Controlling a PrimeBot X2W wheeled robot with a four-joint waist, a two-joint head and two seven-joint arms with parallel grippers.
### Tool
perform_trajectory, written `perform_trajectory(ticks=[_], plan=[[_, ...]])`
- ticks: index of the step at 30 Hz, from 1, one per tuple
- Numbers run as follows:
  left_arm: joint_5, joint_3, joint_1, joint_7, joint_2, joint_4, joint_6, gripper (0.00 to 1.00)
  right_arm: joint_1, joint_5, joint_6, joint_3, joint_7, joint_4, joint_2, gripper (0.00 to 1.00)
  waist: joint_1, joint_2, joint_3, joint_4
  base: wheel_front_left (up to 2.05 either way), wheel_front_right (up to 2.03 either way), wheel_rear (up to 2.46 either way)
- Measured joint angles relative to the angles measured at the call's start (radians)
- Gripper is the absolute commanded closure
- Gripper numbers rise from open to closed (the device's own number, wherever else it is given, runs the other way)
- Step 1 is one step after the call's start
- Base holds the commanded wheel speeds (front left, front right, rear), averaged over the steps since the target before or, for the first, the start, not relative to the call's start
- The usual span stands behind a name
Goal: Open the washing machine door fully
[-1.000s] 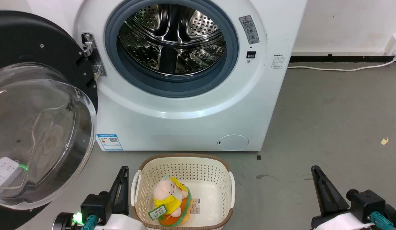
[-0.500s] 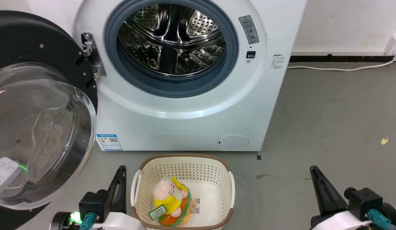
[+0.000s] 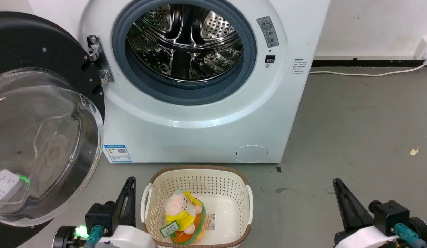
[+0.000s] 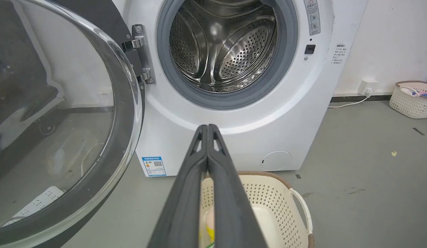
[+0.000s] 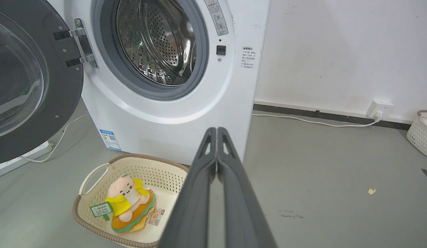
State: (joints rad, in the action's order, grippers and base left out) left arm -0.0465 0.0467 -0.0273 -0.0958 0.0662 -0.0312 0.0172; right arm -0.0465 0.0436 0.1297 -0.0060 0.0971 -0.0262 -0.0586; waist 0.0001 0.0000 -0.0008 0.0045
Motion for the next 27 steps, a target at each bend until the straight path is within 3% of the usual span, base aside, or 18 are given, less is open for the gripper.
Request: perform_trajectory(ticks=[27], plan=[[0.027, -0.03, 0.008, 0.062, -0.013, 0.019, -0.011, 1.0, 0.021, -0.026, 0.0, 0.004, -0.062, 0.012, 0.001, 1.0, -0.0001, 0.0, 0.001, -0.003, 0.0, 0.0, 0.0]])
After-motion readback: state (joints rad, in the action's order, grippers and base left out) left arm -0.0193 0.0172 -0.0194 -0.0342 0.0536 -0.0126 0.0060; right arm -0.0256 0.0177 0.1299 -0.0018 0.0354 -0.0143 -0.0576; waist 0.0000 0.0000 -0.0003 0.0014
